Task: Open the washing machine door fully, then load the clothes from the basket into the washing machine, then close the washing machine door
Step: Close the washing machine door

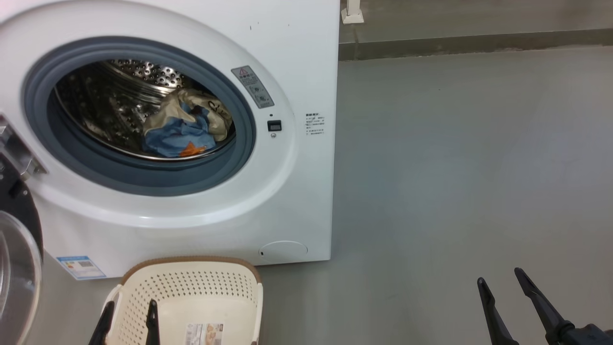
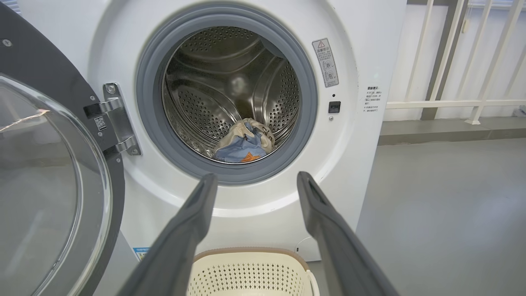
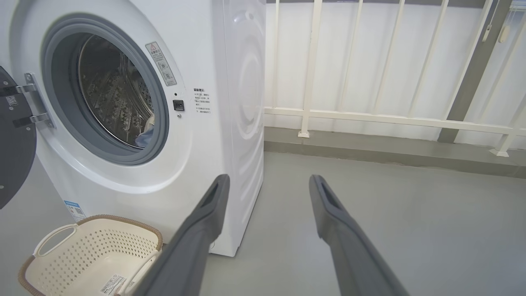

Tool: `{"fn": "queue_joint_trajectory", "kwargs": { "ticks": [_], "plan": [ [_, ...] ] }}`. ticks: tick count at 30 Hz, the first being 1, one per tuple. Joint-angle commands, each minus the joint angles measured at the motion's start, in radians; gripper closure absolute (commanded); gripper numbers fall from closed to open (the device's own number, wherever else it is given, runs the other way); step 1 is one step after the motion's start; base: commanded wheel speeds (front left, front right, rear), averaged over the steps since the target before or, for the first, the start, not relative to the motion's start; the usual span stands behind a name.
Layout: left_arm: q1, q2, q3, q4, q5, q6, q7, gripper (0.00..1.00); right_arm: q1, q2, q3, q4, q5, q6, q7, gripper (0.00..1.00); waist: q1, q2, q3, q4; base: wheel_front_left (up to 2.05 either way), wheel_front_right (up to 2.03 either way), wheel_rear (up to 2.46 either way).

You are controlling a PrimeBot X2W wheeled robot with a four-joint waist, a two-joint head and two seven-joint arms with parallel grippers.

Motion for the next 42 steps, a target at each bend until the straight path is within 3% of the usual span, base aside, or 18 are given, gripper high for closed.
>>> {"fn": "queue_joint_trajectory", "kwargs": {
  "ticks": [1, 17, 42],
  "plan": [
    [-0.029, 0.013, 0.03, -0.016, -0.003, 0.009, -0.004, 0.0, -0.02, -0.013, 0.017, -0.022, -0.018, 0.006, -0.005, 0.0, -0.0001, 0.0, 0.0, 0.001, -1.51, 1.51, 0.0],
    [-0.043, 0.031, 0.023, -0.014, 0.0, 0.008, -0.007, 0.0, -0.028, -0.009, 0.017, -0.016, -0.016, 0.006, -0.005, 0.0, -0.0001, 0.0, 0.003, 0.015, -1.64, 1.64, 0.0],
    [-0.042, 0.037, 0.011, -0.014, -0.002, 0.008, -0.009, 0.0, -0.014, -0.006, 0.002, -0.016, -0.018, 0.006, -0.005, 0.0, -0.0001, 0.0, 0.003, 0.037, -0.08, 0.08, 0.0]
  ]
}}
